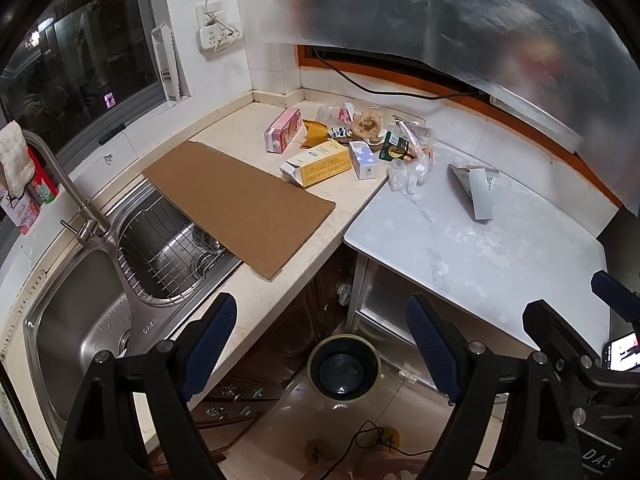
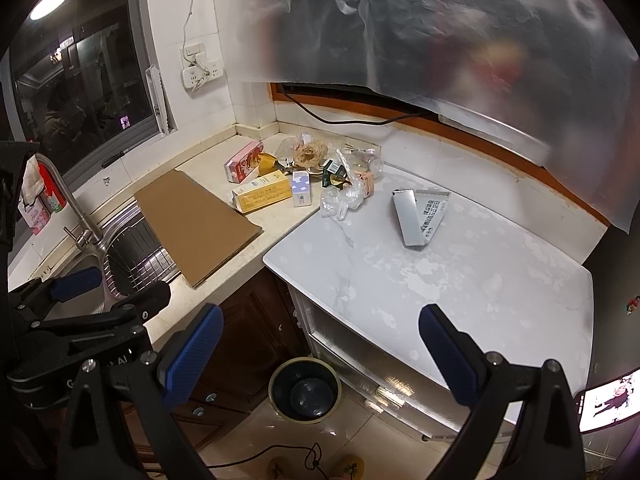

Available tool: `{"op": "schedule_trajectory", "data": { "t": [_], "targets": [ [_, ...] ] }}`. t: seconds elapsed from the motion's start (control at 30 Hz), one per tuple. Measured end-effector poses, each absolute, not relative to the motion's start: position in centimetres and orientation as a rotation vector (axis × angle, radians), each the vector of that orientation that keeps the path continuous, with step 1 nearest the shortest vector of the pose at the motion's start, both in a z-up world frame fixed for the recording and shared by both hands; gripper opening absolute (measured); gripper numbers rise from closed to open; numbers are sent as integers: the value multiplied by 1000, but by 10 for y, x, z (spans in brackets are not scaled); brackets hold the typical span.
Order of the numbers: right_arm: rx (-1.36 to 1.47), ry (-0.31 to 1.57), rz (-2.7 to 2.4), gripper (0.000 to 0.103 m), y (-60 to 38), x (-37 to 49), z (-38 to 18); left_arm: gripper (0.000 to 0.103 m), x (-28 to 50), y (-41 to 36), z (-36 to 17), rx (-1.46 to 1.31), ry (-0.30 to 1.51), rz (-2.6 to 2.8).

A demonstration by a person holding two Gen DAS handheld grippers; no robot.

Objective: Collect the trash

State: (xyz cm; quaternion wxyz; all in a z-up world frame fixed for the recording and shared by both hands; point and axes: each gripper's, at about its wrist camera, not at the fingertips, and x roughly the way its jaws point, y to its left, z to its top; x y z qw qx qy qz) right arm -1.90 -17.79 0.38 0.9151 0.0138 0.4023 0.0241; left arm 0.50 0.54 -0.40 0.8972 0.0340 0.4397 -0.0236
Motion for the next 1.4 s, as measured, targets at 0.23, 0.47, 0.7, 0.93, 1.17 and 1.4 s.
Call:
{"op": "schedule_trajectory", "data": {
  "t": [0.23, 0.47, 0.7, 0.93, 1.17, 1.4],
  "targets": [
    [27, 828, 51, 99, -176, -20, 5, 85, 2, 7, -2, 68, 912, -47],
    [31, 831, 50, 99, -177, -23, 5, 85, 1, 8, -2, 70, 920, -49],
    [29, 830, 53, 96, -174, -31, 5, 85, 1, 12, -2, 71, 921, -50],
    [29, 832, 53, 95, -171, -31, 5, 85, 1, 16, -2, 80, 909, -53],
    [34, 832, 48, 95, -168, -31, 5, 85, 2, 21, 1, 90, 904, -66],
    [60, 838, 25, 95, -153, -33, 1, 85, 3, 39, 1, 114, 891, -93]
  ]
}}
